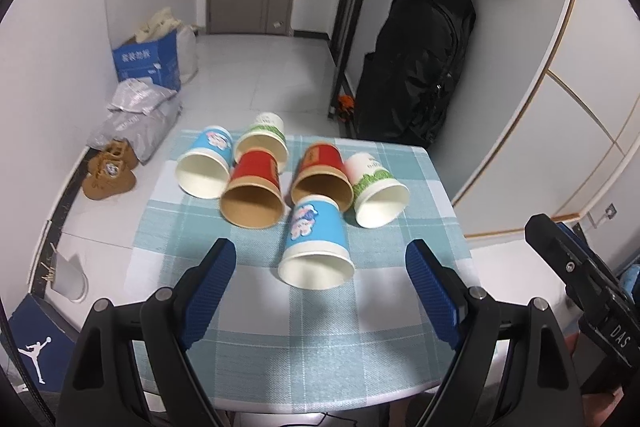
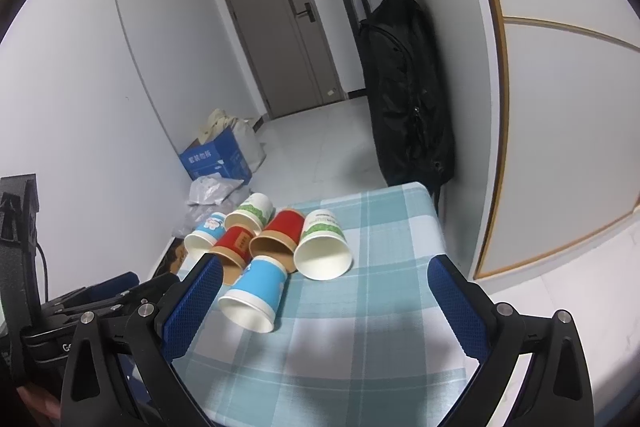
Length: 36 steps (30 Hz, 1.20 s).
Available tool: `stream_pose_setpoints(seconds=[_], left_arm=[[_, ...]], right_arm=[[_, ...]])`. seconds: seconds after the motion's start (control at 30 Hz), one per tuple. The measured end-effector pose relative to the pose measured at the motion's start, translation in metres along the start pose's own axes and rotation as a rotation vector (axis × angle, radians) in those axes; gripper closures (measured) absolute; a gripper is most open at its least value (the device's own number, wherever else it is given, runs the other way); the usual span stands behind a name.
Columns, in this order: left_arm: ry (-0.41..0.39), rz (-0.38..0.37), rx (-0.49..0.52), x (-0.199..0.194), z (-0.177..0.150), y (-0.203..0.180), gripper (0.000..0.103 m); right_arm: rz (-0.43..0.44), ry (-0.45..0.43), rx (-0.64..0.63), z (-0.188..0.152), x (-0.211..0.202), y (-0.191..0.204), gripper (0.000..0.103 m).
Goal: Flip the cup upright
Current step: 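Move the left gripper to the blue cartoon cup and close on it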
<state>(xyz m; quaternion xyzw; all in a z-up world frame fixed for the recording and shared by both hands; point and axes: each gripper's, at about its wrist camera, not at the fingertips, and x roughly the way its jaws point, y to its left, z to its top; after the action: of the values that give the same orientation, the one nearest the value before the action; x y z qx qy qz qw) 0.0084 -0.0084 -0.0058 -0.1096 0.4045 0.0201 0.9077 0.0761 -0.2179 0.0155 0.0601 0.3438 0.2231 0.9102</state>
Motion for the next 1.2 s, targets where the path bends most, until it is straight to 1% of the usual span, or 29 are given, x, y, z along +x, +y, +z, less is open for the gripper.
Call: stream_pose_setpoints(seconds=[0.1,0.23,0.3,0.4,0.47,0.53,0.7,0.77,0.87,0.9,0.93,1.03,1.2], left_arm=[[0.051,-0.029,0.021,0.014,0.006,-0.002,0.019],[0.152,-0.075,0.042,0.041,0.013,-0.003,0.019],[0.230,-0.084,0.036,0.062,0.013,-0.001,0.019],[0.298,-0.096,0.000,0.083,0.016,0.007,0.019],[0.337,-0.091,-0.022,0.096,0.019,0.013,0.019],[0.360,-0.079,-0.024,0.102,0.023,0.015,0.019],[0.413,-0.082,0.023,0.115,0.028,0.008,0.020],[0.433,-0.070,0.032,0.120,0.027,0.007,0.024],[0.475,-0.054,0.038,0.128,0.023,0.009,0.033],[0.489,-0.055,0.032,0.130,0.020,0.010,0.039],[0.498,-0.058,0.027,0.132,0.019,0.012,0.042],[0.506,-0.068,0.013,0.132,0.019,0.014,0.042],[0.502,-0.072,0.033,0.128,0.021,0.015,0.044]], right_arm=[[-0.032,0.006,-0.006,0.000,0.001,-0.001,0.000],[-0.050,0.020,0.003,0.003,0.007,-0.007,0.000],[-0.057,0.024,0.011,0.006,0.009,-0.010,0.000],[-0.060,0.035,0.031,0.009,0.013,-0.016,0.000],[-0.063,0.048,0.049,0.010,0.018,-0.020,0.000],[-0.068,0.065,0.066,0.011,0.023,-0.024,0.000],[-0.062,0.090,0.096,0.015,0.031,-0.028,0.000],[-0.055,0.093,0.102,0.016,0.032,-0.029,0.000],[-0.054,0.095,0.092,0.017,0.033,-0.028,0.000],[-0.055,0.096,0.091,0.017,0.033,-0.028,0.000],[-0.052,0.099,0.092,0.017,0.033,-0.028,0.000],[-0.050,0.110,0.098,0.017,0.037,-0.030,0.000],[-0.045,0.114,0.104,0.018,0.038,-0.032,0.000]])
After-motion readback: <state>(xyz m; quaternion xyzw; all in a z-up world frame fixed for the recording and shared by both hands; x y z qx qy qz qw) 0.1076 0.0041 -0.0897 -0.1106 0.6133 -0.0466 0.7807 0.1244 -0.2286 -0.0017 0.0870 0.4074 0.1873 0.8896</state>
